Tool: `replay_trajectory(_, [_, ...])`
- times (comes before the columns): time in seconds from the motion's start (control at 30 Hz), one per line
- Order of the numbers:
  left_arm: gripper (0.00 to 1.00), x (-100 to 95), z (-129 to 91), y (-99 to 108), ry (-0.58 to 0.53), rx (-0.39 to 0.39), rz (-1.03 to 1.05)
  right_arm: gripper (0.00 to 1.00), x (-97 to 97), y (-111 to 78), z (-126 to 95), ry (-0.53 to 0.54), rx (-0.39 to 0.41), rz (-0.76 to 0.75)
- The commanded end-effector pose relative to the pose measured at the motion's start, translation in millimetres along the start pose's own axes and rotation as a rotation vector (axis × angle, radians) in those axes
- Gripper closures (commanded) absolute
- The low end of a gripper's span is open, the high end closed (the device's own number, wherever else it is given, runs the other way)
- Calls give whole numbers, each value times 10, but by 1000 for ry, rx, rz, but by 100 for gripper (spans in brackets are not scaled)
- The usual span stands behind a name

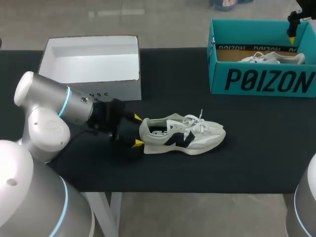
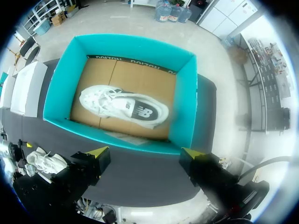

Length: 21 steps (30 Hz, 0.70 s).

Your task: Take the shoe out of the shoebox, open the shoe tongue, remove and reinsert the insole, then place the shoe into the shoebox

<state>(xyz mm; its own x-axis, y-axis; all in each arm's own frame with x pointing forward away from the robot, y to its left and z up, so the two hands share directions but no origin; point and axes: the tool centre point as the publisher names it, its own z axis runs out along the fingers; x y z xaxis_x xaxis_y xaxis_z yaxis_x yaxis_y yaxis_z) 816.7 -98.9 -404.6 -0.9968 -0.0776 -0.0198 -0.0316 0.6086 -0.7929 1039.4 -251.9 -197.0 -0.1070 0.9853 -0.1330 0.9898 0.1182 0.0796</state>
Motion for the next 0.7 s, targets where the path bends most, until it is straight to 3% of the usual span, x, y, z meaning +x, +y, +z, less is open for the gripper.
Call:
replay_trajectory(0.03, [0,-6,180,-27,-5,9,-5,0,0,-6,-2,-1,-1,0])
replay_trajectory(0.7, [0,110,473,-25,24,18,-28,0,0,-6,-2,-1,-1,0])
